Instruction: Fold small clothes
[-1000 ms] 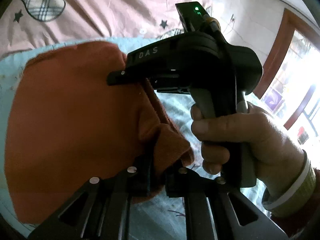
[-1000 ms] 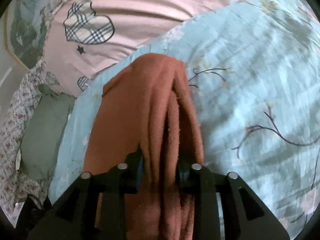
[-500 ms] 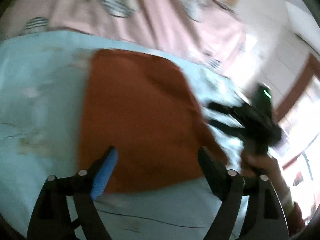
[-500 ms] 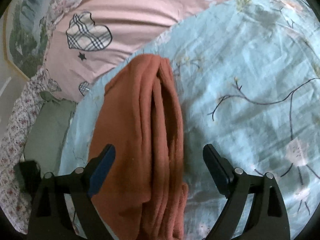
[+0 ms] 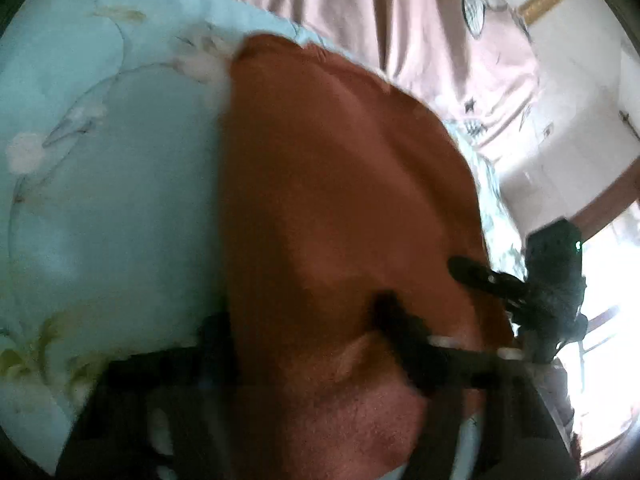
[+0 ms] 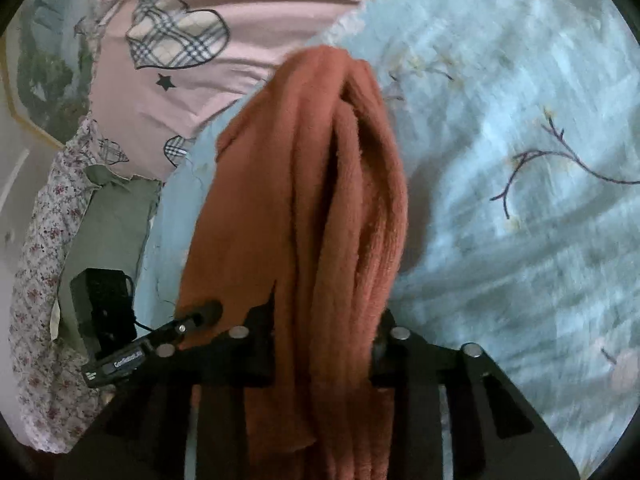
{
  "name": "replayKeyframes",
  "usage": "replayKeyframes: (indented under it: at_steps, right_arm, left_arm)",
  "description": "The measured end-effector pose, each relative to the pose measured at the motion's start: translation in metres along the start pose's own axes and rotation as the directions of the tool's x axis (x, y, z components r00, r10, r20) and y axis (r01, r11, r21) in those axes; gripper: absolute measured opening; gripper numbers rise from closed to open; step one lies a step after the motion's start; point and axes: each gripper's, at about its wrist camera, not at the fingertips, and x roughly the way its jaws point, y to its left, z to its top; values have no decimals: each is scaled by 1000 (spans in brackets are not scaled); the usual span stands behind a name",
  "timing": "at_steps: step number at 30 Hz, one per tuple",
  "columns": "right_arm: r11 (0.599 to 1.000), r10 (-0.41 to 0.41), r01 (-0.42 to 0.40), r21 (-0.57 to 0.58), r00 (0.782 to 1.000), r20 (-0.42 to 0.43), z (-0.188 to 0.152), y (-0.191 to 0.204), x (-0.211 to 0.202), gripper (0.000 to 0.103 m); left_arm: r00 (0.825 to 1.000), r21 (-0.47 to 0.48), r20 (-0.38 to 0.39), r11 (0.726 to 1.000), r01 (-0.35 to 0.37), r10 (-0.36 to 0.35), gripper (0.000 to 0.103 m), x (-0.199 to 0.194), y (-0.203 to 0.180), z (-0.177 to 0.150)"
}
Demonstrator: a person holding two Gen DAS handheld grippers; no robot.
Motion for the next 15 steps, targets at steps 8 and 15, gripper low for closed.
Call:
replayKeyframes:
  at_steps: [8,15]
  right_arm:
    - [973,181,-183,-138,983,-30,-53,81,-8,27]
    - [968,159,-186,-168,974,-159,-113,96,27,27]
  left_arm:
    - [991,58,131,998,-27,19,22,-89,-17,-26]
    - [981,41,180,996,-85,76,22,-185,-9,-97]
